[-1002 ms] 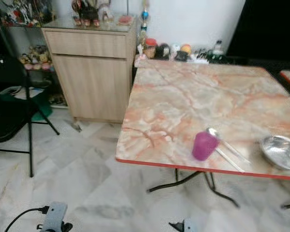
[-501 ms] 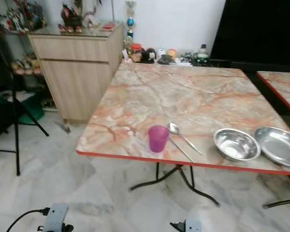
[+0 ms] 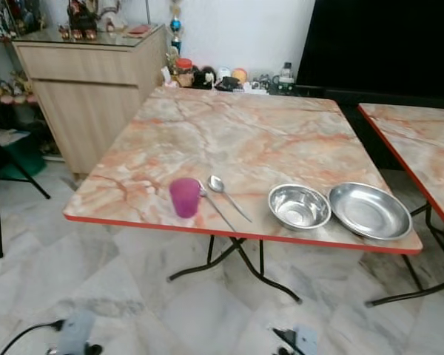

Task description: Setting the table

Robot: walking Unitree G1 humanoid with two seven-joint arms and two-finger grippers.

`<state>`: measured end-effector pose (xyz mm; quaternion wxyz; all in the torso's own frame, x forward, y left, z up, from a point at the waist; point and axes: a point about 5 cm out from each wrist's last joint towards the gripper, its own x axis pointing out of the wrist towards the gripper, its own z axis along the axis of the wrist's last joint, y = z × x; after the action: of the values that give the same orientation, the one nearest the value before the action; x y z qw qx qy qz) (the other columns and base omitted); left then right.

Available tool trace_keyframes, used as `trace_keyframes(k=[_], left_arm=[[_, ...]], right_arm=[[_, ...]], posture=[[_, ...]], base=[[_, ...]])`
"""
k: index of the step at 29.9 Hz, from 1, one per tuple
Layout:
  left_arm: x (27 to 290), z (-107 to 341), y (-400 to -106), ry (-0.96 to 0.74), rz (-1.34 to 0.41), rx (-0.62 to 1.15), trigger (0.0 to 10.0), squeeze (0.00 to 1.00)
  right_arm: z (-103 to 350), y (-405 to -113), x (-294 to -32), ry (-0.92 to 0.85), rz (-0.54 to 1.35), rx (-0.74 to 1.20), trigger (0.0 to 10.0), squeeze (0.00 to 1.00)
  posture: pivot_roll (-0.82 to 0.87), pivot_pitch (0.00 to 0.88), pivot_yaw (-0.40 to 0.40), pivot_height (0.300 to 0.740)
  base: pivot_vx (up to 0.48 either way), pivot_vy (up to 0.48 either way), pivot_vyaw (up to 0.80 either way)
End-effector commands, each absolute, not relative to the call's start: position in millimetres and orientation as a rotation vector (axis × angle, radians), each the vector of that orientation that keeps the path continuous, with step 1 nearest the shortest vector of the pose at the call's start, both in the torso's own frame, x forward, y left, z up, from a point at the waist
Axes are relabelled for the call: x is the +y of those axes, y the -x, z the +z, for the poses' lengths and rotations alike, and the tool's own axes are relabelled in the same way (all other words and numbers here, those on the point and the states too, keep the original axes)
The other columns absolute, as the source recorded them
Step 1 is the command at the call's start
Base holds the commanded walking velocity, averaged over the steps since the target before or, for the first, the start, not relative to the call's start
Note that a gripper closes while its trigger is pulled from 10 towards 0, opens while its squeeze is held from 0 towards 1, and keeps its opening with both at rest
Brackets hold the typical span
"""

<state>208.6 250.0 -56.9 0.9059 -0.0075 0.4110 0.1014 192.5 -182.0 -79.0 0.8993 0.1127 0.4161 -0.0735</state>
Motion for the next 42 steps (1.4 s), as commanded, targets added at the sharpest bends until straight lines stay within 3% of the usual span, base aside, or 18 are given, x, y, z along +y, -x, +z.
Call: trace_keyframes(k=[1, 3, 6, 12, 20, 25, 31, 42], left_arm=[[243, -64, -200, -0.017, 0.181, 0.894, 10.0, 0.00], [242, -62, -204, 0.019, 0.188, 0.861, 10.0, 0.00], [235, -60, -210, -0.039, 0.095, 0.848, 10.0, 0.00], [231, -59, -214, -0.036, 0.097, 0.854, 10.0, 0.00], [233, -54, -221, -0.047, 0.091, 0.835, 10.0, 0.00], [238, -59, -210, -0.071, 0.085, 0.856, 10.0, 0.00], [243, -55, -214, -0.072, 0.101, 0.829, 10.0, 0.00], [237, -50, -225, -0.072, 0.083, 0.806, 10.0, 0.00]], right_arm=[[-82, -188, -177, -0.201, -0.132, 0.896, 10.0, 0.00], [-81, -189, -178, -0.261, -0.131, 0.873, 10.0, 0.00], [-77, -197, -176, -0.254, -0.084, 0.839, 10.0, 0.00], [-73, -203, -179, -0.233, -0.082, 0.835, 10.0, 0.00], [-72, -206, -174, -0.241, -0.046, 0.832, 10.0, 0.00], [-80, -192, -167, -0.257, -0.039, 0.865, 10.0, 0.00], [-82, -189, -166, -0.252, -0.034, 0.876, 10.0, 0.00], [-80, -192, -171, -0.254, -0.048, 0.864, 10.0, 0.00]], posture=[[0.09, 0.000, -0.010, 0.740], [0.08, 0.000, -0.026, 0.740], [0.09, 0.000, -0.036, 0.740], [0.08, 0.000, -0.056, 0.740], [0.09, 0.075, -0.052, 0.740], [0.12, 0.000, -0.047, 0.740], [0.11, 0.008, -0.038, 0.740], [0.11, 0.057, -0.043, 0.740]], base=[[0.000, 0.000, 0.00], [0.000, 0.000, 0.00], [0.000, 0.000, 0.00], [0.000, 0.000, 0.00], [0.000, 0.000, 0.00], [0.000, 0.000, 0.00], [0.000, 0.000, 0.00], [0.000, -0.376, 0.00]])
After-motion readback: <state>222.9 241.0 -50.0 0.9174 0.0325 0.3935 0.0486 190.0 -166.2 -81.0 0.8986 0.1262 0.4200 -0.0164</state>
